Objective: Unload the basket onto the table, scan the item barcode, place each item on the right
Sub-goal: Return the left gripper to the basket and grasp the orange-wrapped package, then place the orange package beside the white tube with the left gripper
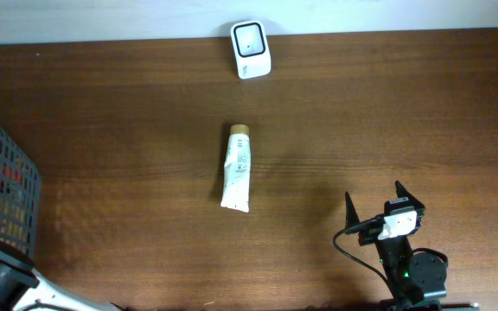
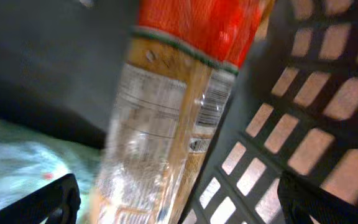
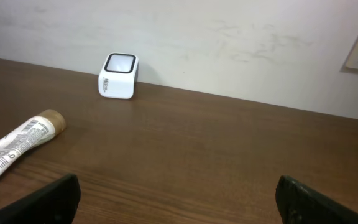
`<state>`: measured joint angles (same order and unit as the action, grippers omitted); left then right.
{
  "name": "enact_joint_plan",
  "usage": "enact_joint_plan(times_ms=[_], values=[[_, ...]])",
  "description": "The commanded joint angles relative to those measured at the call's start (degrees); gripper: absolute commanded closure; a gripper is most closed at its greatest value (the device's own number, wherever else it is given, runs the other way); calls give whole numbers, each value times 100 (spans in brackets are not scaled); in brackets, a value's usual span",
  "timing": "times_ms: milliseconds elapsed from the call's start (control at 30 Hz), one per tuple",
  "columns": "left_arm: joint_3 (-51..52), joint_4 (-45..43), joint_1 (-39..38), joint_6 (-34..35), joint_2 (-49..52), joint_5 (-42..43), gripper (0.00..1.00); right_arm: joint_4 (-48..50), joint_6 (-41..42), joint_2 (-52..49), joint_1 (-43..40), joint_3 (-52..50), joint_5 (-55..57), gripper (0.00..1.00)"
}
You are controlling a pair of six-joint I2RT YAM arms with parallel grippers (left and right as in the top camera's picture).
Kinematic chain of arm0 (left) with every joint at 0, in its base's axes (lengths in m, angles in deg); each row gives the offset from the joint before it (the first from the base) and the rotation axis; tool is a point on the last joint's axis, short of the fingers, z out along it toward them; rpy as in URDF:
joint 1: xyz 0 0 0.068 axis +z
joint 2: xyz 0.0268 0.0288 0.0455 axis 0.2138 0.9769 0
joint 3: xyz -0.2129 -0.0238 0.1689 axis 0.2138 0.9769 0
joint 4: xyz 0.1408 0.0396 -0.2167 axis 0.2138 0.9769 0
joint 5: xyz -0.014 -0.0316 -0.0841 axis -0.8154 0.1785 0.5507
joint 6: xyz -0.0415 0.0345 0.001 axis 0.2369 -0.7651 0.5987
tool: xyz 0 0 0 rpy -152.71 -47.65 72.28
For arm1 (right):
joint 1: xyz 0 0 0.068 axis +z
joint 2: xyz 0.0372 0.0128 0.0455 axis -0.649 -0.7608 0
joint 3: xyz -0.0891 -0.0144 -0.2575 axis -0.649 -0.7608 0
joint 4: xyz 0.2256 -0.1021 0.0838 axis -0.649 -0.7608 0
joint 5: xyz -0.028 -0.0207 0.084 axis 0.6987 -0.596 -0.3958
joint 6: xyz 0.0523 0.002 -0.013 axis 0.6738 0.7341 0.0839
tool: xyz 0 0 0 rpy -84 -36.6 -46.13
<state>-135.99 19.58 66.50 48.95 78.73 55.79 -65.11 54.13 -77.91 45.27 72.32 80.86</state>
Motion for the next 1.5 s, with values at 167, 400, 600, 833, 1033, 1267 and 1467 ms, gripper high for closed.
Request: enact_joint_plan(times_ms=[167, 400, 600, 833, 1033, 1267, 1467], values=[[973, -852, 13, -258, 365, 105, 15, -4, 48, 33, -37, -44, 52, 1], [931, -885, 13, -254, 365, -321, 100, -4, 48, 33, -37, -44, 52, 1], [-586, 223, 0, -254, 363, -398, 100, -4, 48, 33, -37, -44, 52, 1], [-3834, 1023, -74, 9, 195, 444, 100, -4, 48, 33, -37, -44, 52, 1], [-4450, 573, -162, 1462, -535, 1161, 100, -4, 48, 33, -37, -44, 52, 1], [-4450, -46, -992, 2354, -1668, 2754, 100, -4, 48, 33, -37, -44, 52, 1], [-4181, 1268, -2651, 1799, -1665, 2247, 100, -4, 48, 33, -37, -44, 52, 1]])
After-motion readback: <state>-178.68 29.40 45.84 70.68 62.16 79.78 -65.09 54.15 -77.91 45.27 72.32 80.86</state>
